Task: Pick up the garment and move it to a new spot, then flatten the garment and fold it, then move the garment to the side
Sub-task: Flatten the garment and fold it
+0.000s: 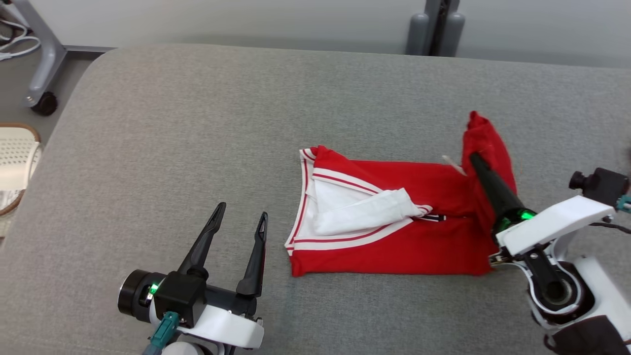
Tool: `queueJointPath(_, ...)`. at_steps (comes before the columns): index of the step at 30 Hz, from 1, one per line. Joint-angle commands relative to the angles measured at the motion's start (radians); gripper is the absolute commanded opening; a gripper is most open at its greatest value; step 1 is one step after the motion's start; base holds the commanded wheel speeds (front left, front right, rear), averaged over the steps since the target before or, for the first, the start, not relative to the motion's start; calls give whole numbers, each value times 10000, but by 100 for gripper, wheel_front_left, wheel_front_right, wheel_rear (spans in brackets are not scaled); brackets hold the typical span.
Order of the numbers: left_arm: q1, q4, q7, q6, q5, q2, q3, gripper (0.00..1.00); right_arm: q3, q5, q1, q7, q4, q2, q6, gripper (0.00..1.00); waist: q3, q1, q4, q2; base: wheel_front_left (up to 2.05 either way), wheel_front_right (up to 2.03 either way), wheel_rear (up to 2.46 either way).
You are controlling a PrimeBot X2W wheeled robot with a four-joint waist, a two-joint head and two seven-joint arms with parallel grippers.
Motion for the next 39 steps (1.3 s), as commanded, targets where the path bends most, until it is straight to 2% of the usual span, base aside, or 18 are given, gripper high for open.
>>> queueJointPath(1,-75,-1,-40,37,-30,35,4,100,32,34,95,80,-73,120,24,0,-43,0,158,-1,0,0,0)
queueJointPath(7,-109,19,-40,61,-106,35,-88,100,180,-437,-276,71,168,1070,25,0,-57,0,600,-1,0,0,0)
queueJointPath(13,-214,65,-40,72,-198,35,-250,100,354,-985,-930,-241,998,1887,26,0,-72,0,1040,-1,0,0,0)
queueJointPath(24,-300,134,-40,115,-381,32,-549,100,1092,-667,-1682,-495,2668,2249,26,0,60,0,1683,-1,0,0,0)
queueJointPath(33,-409,191,-40,232,-473,33,-717,100,2889,571,-2356,-1168,4291,2256,26,0,148,0,1825,-1,0,0,0)
queueJointPath(34,-428,201,-40,232,-475,33,-743,100,3097,671,-2474,-1271,4461,2256,26,5,146,0,1825,-1,0,0,0)
queueJointPath(35,-442,210,-40,237,-468,33,-766,100,3297,846,-2573,-1335,4624,2256,26,25,140,0,1826,-1,0,0,0)
queueJointPath(38,-451,244,-40,244,-448,35,-800,100,3919,1430,-2781,-1447,4797,2258,26,52,103,0,1815,-1,0,0,0)
queueJointPath(39,-442,265,-40,256,-437,35,-787,100,4131,1661,-2803,-1428,4787,2260,26,95,80,0,1797,-1,0,0,0)
